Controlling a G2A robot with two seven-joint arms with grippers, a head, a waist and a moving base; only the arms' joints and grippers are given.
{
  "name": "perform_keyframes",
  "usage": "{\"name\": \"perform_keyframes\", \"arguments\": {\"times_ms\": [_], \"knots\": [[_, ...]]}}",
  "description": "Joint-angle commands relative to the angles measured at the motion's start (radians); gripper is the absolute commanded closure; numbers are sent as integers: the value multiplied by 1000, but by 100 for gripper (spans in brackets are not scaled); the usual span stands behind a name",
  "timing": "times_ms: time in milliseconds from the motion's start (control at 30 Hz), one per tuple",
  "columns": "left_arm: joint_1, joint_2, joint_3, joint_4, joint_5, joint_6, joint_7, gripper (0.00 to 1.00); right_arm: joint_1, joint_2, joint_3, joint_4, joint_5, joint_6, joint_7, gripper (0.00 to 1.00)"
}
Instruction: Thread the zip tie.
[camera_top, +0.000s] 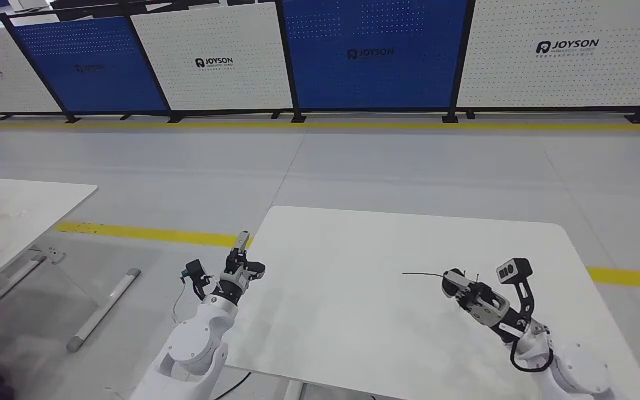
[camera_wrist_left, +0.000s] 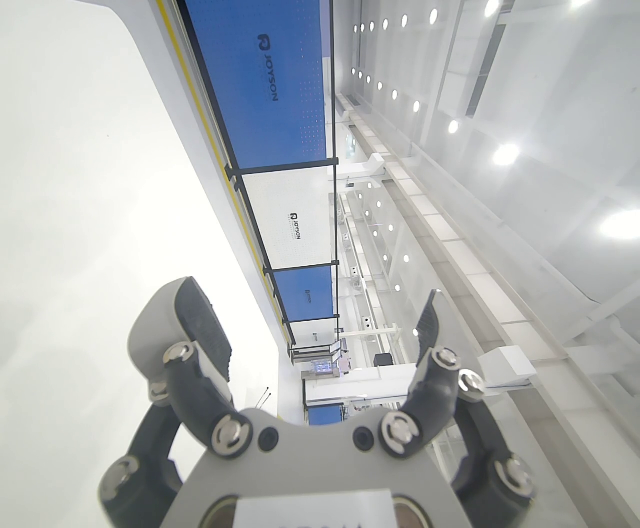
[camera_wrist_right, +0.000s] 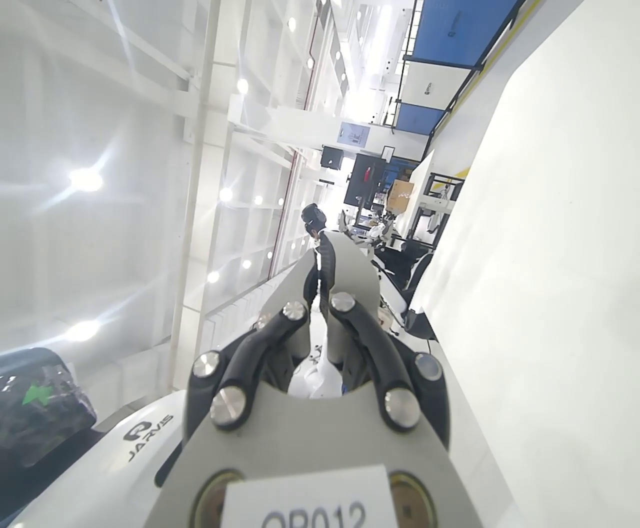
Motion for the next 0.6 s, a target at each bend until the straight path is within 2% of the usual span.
{"name": "perform_keyframes", "arguments": {"times_ms": [0, 100, 367, 433, 567], "knots": [[0, 0, 0, 0, 0, 0, 0, 0, 0, 0, 0, 0, 0, 0, 0, 100], [0, 0, 0, 0, 0, 0, 0, 0, 0, 1, -1, -11, -36, 10, -7, 100], [0, 0, 0, 0, 0, 0, 0, 0, 17, 16, 42, -12, -136, 92, 65, 100], [0, 0, 0, 0, 0, 0, 0, 0, 24, 15, 30, -17, -156, 113, 84, 100], [0, 0, 0, 0, 0, 0, 0, 0, 29, 13, 25, -15, -165, 117, 75, 100]]}}
